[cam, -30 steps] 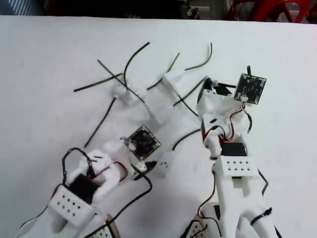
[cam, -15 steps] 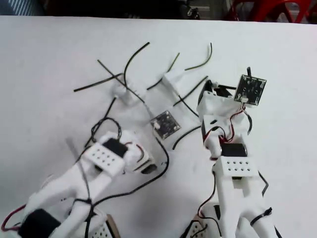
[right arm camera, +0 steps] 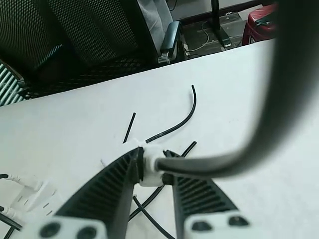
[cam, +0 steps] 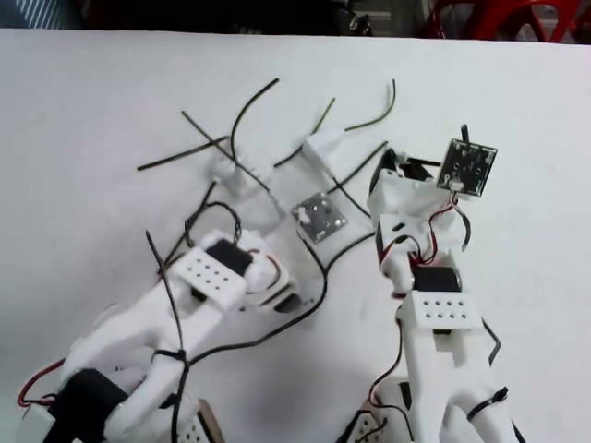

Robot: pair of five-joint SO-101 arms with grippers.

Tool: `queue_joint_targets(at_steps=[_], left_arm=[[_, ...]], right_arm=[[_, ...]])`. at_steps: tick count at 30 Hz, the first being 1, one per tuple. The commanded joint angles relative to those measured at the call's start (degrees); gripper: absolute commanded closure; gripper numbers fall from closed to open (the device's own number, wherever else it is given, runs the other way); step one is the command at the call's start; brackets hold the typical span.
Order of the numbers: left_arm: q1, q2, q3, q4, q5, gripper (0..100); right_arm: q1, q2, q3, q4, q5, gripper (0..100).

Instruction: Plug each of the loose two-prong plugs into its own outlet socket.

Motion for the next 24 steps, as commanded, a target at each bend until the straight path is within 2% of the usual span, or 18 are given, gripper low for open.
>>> queue_joint_targets(at_steps=[1, 11, 14, 18, 24], left_arm=[[2.7, -2.2, -1.8, 0.1, 0.8, 72], [3.6, 1.7, -3.8, -1.0, 3.6, 72], [3.5, 1.7, -6.6, 2.5, 4.5, 73], [5.6, -1.6, -7.9, 4.5, 13.5, 72], [12.3, -2.3, -7.6, 4.2, 19.8, 72]], right_arm=[[0.4, -0.1, -0.4, -1.3, 0.1, 98.0], [0.4, -0.1, -0.4, -1.3, 0.1, 98.0], [0.4, -0.1, -0.4, -1.3, 0.1, 98.0], [0.5, -0.2, -0.5, -1.3, 0.1, 98.0], [2.0, -0.2, -0.7, -1.4, 0.1, 98.0]])
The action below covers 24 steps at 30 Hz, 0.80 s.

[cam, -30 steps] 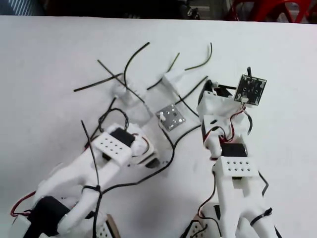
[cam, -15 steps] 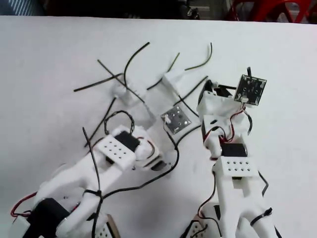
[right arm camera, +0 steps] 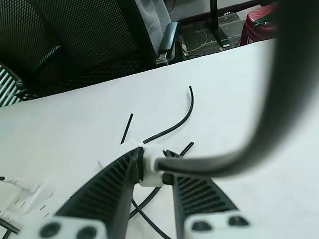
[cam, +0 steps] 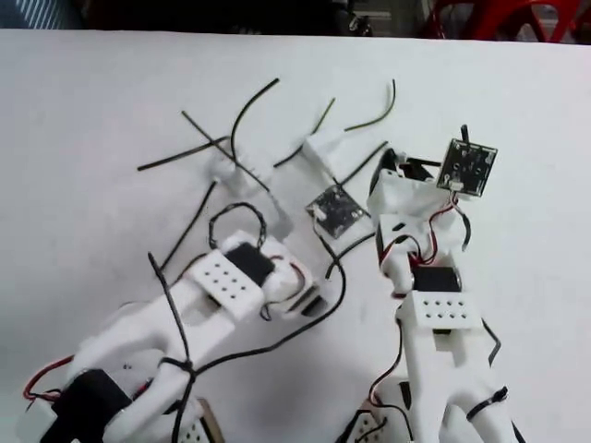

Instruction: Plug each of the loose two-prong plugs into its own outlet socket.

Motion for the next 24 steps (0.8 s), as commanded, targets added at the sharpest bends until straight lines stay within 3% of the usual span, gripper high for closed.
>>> queue_joint_targets(at_steps=[1, 7, 12, 17, 24], left_arm=[[5.2, -1.6, -2.7, 0.1, 5.1, 72], [3.6, 11.4, -3.4, -5.7, 5.5, 72], [-5.2, 16.8, -13.2, 5.9, -0.4, 73], [-14.9, 14.4, -16.7, 9.8, -4.4, 73], [-15.9, 0.1, -12.0, 10.3, -5.9, 72]], right_arm=[[1.4, -0.2, -0.7, -1.4, 0.1, 98.0], [1.3, -0.2, -0.7, -1.4, 0.1, 98.0], [1.4, -0.2, -0.7, -1.4, 0.1, 98.0], [1.3, -0.2, -0.7, -1.4, 0.1, 98.0], [1.2, -0.2, -0.7, -1.4, 0.1, 98.0]])
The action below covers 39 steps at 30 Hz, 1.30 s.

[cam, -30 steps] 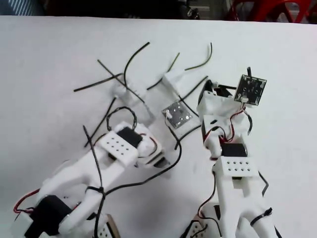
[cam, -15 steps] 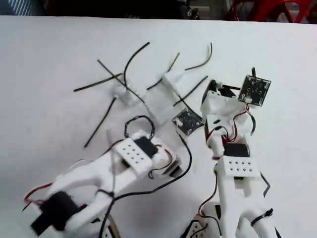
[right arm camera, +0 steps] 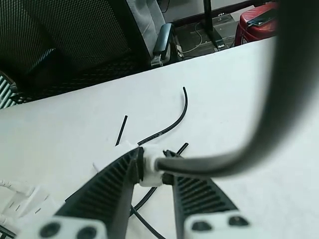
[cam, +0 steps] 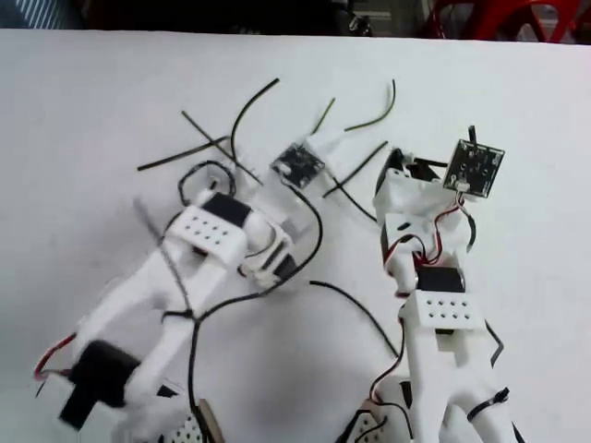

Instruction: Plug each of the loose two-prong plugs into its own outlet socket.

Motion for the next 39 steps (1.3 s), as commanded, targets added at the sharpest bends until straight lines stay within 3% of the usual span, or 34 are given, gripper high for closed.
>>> queue_joint_targets(at_steps=[1, 5, 12, 17, 24, 33, 39], left_arm=[[-1.8, -12.4, 2.4, -0.2, -0.5, 72], [-3.6, -16.7, 6.2, -2.5, -0.7, 72], [4.1, -19.2, 11.9, -3.2, -16.8, 72], [4.3, -16.0, 11.8, -5.5, -17.3, 73], [4.7, -0.2, 5.5, -5.0, -17.4, 73], [4.3, 18.9, -10.1, 0.9, -17.0, 79], [4.3, 22.9, -15.3, 3.3, -14.2, 79]], right_arm=[[0.3, -0.2, -0.7, -1.4, 0.1, 98.0], [0.2, -0.2, -0.7, -1.4, 0.1, 98.0], [0.2, -0.2, -0.7, -1.4, 0.1, 98.0], [0.2, -0.2, -0.7, -1.4, 0.1, 98.0], [0.2, -0.2, -0.7, -1.2, 0.1, 98.0], [0.2, -0.2, -0.7, -1.1, 0.2, 98.0], [0.2, -0.2, -0.7, -1.1, 0.2, 98.0]])
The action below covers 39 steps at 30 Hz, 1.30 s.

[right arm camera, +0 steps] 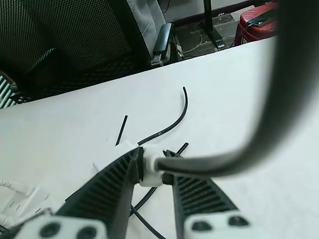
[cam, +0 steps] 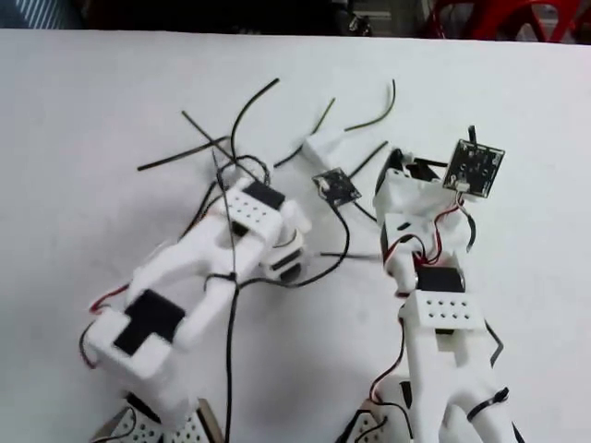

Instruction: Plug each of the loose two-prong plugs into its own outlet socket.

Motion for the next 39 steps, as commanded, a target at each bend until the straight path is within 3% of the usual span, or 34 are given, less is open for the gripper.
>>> queue_joint_targets(at_steps=[1, 11, 14, 18, 22, 28, 39], left_arm=[[0.3, 2.2, -2.5, 0.9, 1.7, 79], [0.6, 1.2, -2.5, -0.9, 1.8, 89], [-0.2, -3.2, -1.1, -0.4, 2.5, 86], [-4.6, -10.9, 2.7, -1.5, 8.0, 77], [-6.3, -15.5, 7.6, -4.9, 8.4, 69], [-7.1, -16.7, 10.3, -10.0, 10.0, 68], [-15.3, -16.5, 10.3, -15.1, 16.4, 68]], right_arm=[[0.3, -0.2, -0.7, -1.1, 0.2, 98.0], [0.3, -0.2, -0.7, -1.1, 0.2, 98.0], [0.3, -0.2, -0.7, -1.2, 0.2, 98.0], [0.3, -0.2, -0.7, -1.2, 0.2, 98.0], [0.2, -0.2, -0.7, -1.2, 0.2, 98.0], [0.2, -0.2, -0.7, -1.1, 0.2, 98.0], [0.2, -0.2, -0.7, -1.1, 0.2, 98.0]])
